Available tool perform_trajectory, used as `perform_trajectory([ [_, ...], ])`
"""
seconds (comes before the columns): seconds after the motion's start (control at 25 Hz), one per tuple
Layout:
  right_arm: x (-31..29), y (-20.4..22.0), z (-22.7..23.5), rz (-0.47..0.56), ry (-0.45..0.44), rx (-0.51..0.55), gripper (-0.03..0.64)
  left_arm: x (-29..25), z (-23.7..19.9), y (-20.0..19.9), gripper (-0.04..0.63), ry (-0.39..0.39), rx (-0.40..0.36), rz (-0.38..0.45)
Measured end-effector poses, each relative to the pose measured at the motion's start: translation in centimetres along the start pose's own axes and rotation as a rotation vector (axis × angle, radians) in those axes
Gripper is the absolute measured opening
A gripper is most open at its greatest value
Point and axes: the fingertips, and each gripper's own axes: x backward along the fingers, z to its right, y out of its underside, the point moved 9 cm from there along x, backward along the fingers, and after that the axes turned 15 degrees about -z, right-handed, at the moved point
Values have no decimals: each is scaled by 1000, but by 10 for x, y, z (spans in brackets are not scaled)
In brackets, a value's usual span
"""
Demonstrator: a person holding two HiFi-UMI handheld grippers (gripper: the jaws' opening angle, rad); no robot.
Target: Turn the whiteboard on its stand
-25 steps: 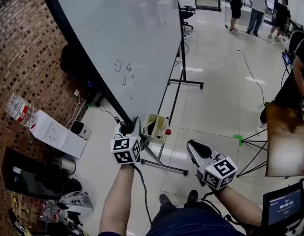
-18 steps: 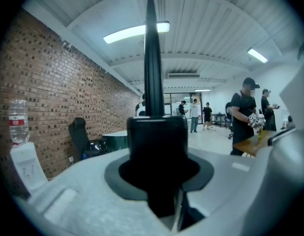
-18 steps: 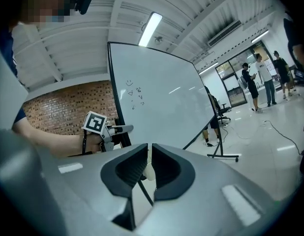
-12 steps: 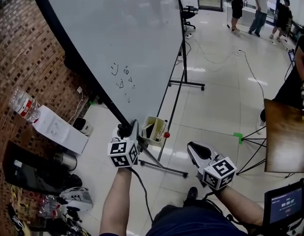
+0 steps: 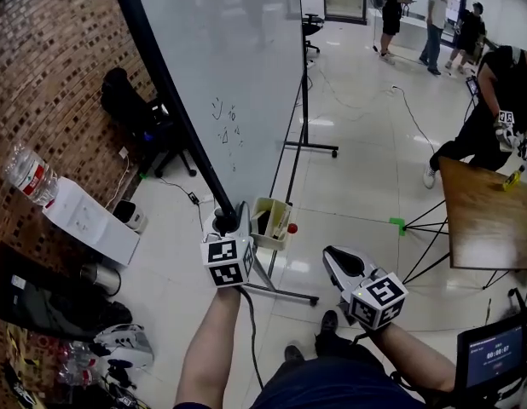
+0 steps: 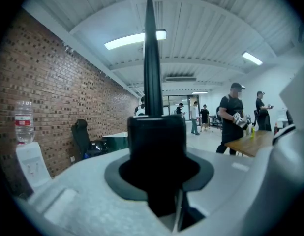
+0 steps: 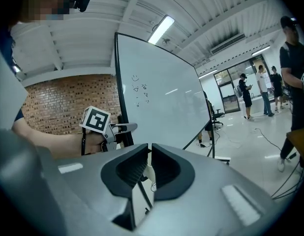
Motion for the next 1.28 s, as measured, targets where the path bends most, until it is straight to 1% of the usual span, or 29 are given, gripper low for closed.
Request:
perform_trajectory([
  [0.16, 13, 13, -17, -7, 32, -27, 29, 10, 2, 2, 140, -3, -2, -4],
  [0.28, 25, 12, -27, -5, 52, -56, 29, 18, 5, 2, 140, 1, -2, -4],
  [0.36, 32, 16, -30, -3, 61, -51, 29, 23, 6, 7, 140, 1, -1, -6],
  [0.48, 33, 34, -37, 13, 50, -45, 29, 33, -3, 22, 140, -9, -2, -7],
  [0.6, 32, 46, -48, 34, 22, -78, 29, 43, -16, 36, 140, -11, -14, -6],
  [0.76, 58, 48, -26, 6, -23, -80, 29, 51, -5, 26, 140, -12, -23, -19],
  [0.88, 70, 47, -24, 5, -49, -107, 29, 57, -10, 23, 140, -14, -22, -22],
  [1.08, 73, 72, -38, -13, -57, -104, 28, 79, -36, 38, 138, -16, -20, -15],
  [1.2, 74, 65, -35, -17, -51, -121, 28, 86, -39, 39, 138, -18, -19, -7],
  [1.28, 74, 58, -32, -18, -48, -114, 26, 90, -38, 40, 138, -15, -18, -4],
])
